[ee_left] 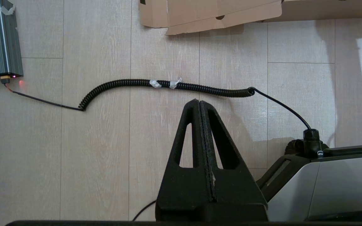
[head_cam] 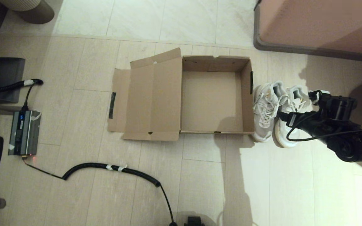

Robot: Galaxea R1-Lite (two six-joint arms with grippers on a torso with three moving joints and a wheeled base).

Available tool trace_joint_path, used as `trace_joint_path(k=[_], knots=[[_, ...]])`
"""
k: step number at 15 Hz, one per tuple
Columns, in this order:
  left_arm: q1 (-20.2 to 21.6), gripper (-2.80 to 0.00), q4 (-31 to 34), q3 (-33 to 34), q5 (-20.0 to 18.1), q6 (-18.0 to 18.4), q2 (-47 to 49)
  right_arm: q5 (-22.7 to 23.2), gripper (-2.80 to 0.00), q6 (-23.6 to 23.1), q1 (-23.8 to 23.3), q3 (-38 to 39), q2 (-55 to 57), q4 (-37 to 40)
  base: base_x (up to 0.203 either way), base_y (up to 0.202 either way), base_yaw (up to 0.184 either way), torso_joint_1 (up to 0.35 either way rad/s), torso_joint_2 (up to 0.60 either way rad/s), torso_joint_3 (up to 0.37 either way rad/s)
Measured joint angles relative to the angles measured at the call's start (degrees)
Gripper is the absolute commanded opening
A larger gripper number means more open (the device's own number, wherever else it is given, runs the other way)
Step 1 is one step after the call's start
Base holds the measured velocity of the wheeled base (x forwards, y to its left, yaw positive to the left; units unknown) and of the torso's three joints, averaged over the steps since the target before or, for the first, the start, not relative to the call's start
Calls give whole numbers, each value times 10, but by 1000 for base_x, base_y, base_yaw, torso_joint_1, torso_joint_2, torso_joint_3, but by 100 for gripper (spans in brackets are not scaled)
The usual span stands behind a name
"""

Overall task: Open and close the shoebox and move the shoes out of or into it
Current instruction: Put the shoes into the shoe box

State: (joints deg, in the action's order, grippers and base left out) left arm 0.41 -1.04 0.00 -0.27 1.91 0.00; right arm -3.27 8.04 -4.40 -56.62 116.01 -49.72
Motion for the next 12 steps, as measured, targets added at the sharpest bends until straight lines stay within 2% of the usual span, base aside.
trace_joint_path(k=[3, 9, 12], knots=[[0, -280, 0, 0, 0, 0, 0, 7, 0, -1, -19, -21, 14, -3, 0, 0, 0, 0, 0, 0], [0, -280, 0, 0, 0, 0, 0, 15, 0, 8, -23, -77, 48, -8, 0, 0, 0, 0, 0, 0], [0, -280, 0, 0, 0, 0, 0, 11, 0, 6, -23, -101, 85, -63, 0, 0, 0, 0, 0, 0]])
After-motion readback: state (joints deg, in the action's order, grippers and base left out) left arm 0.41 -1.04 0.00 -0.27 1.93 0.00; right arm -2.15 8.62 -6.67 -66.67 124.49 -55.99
